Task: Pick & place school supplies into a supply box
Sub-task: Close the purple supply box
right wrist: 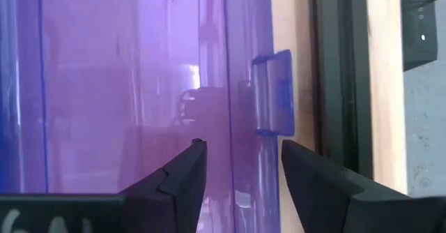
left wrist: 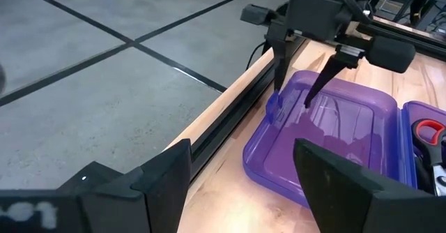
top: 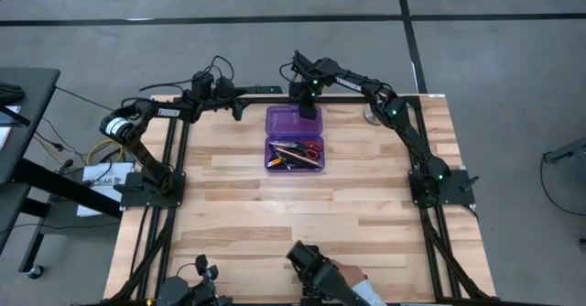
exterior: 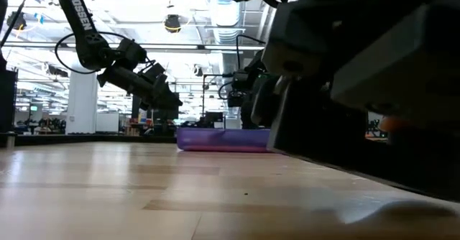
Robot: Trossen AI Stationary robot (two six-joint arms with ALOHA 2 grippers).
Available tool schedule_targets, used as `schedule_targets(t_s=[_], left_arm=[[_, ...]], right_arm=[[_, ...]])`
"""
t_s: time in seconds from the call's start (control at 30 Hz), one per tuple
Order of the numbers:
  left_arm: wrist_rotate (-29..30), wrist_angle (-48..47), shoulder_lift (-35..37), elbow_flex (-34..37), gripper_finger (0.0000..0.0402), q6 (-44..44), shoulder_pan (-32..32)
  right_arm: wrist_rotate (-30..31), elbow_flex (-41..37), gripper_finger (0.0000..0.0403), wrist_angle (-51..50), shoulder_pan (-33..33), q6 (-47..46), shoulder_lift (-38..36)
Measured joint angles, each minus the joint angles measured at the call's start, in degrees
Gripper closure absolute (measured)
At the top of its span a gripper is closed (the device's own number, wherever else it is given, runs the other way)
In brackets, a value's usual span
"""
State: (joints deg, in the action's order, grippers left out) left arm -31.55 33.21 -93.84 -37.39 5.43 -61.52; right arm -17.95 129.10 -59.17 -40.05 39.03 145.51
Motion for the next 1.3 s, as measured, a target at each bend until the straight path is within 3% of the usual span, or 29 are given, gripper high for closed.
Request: schedule_targets(t_s=[0.37, 0.9, 1.1, 1.3], left_arm=[[0.0, 0.02, 0.02, 0.02, 0.0162, 0.0, 0.0], [0.0, -0.26, 0.02, 0.01, 0.0162, 0.26, 0.0], [0.0, -0.29, 0.02, 0.0, 0.0162, 0.34, 0.0], [-0.01, -0.31, 0.02, 0.01, 0.0162, 0.44, 0.0]], right_arm=[[-0.86, 0.02, 0.0265, -0.18, -0.37, 0.07, 0.0], [0.0, 0.02, 0.0396, -0.06, -0.33, 0.47, 0.0], [2.15, 0.46, 0.04, -0.41, -0.28, 0.22, 0.0], [8.87, 3.66, 0.0402, -0.74, 0.29, 0.07, 0.0]])
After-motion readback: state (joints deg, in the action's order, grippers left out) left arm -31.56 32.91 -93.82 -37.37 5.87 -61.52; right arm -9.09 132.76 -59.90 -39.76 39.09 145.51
